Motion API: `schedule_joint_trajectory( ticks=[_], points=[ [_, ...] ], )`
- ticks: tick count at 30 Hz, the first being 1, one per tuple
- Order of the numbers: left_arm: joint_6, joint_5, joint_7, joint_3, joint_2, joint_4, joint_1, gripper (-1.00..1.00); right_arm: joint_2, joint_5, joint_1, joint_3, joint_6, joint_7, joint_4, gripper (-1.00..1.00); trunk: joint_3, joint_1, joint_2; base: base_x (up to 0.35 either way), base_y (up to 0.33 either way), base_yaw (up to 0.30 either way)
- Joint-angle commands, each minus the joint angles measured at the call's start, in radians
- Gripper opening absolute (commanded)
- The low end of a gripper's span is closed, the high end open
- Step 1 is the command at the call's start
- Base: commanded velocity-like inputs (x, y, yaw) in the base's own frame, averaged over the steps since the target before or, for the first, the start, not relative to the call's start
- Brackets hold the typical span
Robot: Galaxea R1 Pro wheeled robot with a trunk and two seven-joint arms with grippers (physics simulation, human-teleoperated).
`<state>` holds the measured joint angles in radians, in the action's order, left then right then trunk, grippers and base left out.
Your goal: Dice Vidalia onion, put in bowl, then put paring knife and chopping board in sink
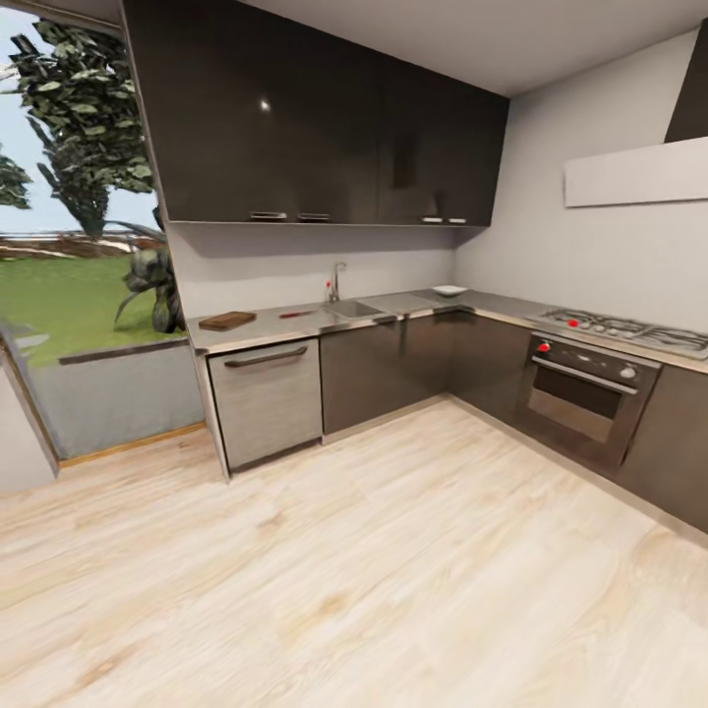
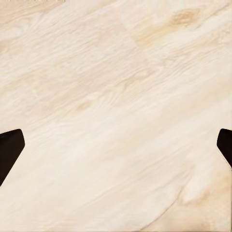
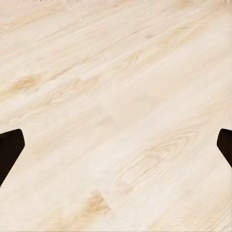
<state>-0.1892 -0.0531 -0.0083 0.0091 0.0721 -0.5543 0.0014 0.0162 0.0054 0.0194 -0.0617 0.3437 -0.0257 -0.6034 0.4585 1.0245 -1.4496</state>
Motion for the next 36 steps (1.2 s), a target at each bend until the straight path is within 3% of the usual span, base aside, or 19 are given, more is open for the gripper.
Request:
schedule_joint_trajectory(
  ticks=[1,36],
  points=[
    [-0.001,-0.005,-0.001,0.0,0.0,-0.001,0.0,1.0,0.001,0.001,0.001,-0.002,0.003,0.0,0.001,1.0,0.001,0.001,0.0,0.291,-0.188,0.176],
    [-0.002,-0.005,0.001,-0.001,-0.001,-0.001,0.0,1.0,0.001,0.001,0.001,-0.003,0.003,0.0,0.001,1.0,0.001,0.001,0.0,0.282,-0.2,0.176]
  ],
)
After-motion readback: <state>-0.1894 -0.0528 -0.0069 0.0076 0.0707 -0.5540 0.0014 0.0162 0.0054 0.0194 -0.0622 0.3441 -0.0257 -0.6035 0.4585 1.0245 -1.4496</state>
